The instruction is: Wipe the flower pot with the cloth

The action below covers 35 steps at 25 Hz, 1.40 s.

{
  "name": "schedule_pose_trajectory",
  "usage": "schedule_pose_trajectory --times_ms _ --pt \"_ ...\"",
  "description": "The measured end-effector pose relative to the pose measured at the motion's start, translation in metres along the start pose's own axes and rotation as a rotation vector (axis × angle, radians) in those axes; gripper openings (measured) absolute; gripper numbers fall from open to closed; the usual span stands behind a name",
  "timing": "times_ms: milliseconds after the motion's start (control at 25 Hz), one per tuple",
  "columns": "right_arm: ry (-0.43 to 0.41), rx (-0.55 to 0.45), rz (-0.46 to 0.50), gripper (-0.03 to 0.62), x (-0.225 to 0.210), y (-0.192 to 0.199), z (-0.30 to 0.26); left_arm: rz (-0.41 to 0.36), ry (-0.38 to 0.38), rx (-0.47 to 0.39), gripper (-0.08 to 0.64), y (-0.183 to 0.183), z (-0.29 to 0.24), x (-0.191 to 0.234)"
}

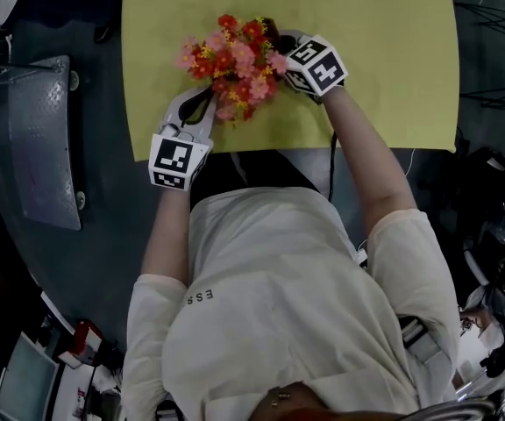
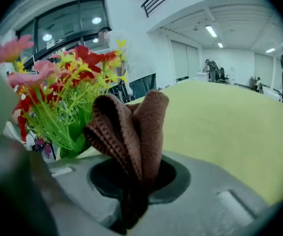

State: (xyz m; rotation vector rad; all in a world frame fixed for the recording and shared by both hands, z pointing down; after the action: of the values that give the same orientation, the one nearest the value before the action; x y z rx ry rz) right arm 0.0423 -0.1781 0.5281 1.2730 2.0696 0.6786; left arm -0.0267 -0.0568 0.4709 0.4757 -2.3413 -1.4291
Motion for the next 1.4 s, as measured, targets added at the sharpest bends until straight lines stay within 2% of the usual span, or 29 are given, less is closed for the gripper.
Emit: schedule_pose_trajectory --times_ms 240,520,760,840,1080,1240,1400 --pt "-0.035 0.006 -0.007 0.055 0.003 0.011 0.01 0.005 -0.011 -0.005 0.012 -0.004 0.001 0.002" --pt "-0.075 0.041 0.005 0.055 0.025 0.043 0.027 0.038 -0.007 -0.023 0.012 0.002 -0.001 0.0" --pt "-0.064 0.047 -0.05 0.055 0.042 0.057 0.034 -0.016 -0.042 -0.045 0.012 0.003 -0.003 0.001" --pt "-0.067 0.054 -0.052 0.055 0.051 0.061 0.037 -0.007 -0.043 -0.052 0.012 0.003 -0.002 0.001" --pt "-0.155 0.108 -0.025 0.055 0.091 0.078 0.046 0.013 -0.01 -0.046 0.012 0.004 -0.001 0.003" --pt "-0.094 0.14 -0.052 0.055 0.081 0.08 0.057 0.01 0.006 -0.012 0.012 0.007 0.0 0.003" --pt "-0.058 0.117 -0.014 0.055 0.042 0.054 0.062 0.03 -0.005 -0.021 0.015 0.003 -0.002 0.004"
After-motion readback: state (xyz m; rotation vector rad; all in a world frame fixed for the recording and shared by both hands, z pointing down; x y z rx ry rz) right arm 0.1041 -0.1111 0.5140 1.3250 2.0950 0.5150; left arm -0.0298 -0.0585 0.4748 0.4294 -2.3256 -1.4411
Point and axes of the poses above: the fingertips, and each gripper's own axes: z backward along the fingers, x to its left, y out of its underside, the point moved 2 cm from there along z, backward along the fingers, and after that the axes turned 2 degrees about -z, right-handed, at the moved point
